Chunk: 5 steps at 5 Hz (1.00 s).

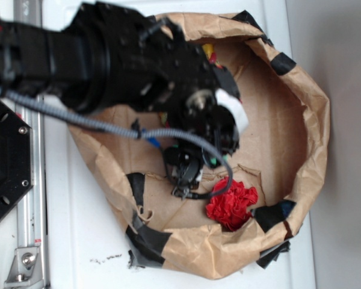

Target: Grab the green block.

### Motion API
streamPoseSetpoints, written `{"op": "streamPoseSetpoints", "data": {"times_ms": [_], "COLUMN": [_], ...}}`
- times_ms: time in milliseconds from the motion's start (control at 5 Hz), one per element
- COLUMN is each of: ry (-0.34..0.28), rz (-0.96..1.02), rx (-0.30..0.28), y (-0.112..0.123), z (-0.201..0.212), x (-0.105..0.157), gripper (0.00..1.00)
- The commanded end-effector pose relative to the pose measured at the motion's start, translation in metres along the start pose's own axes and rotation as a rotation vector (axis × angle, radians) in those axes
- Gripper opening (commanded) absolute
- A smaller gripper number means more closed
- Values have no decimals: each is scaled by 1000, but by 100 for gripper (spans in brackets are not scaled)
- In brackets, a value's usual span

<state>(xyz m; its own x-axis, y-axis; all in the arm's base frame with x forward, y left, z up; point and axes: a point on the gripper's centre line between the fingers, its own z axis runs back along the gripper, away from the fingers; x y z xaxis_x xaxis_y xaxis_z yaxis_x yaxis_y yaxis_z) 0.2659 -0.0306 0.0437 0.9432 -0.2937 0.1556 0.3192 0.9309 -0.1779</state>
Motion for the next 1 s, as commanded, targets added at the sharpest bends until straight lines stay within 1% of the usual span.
{"op": "streamPoseSetpoints", "data": {"times_ms": [0,200,400,600,800], "ry": [-66,-62,43,24,33], "rz": [-33,43,167,226,265], "rx": [55,110,88,105,80], "y": [-19,-22,-16,-17,-26], "z": [30,81,135,172,174], "x": [7,2,-7,-10,-9], "gripper": [0,0,0,0,0]}}
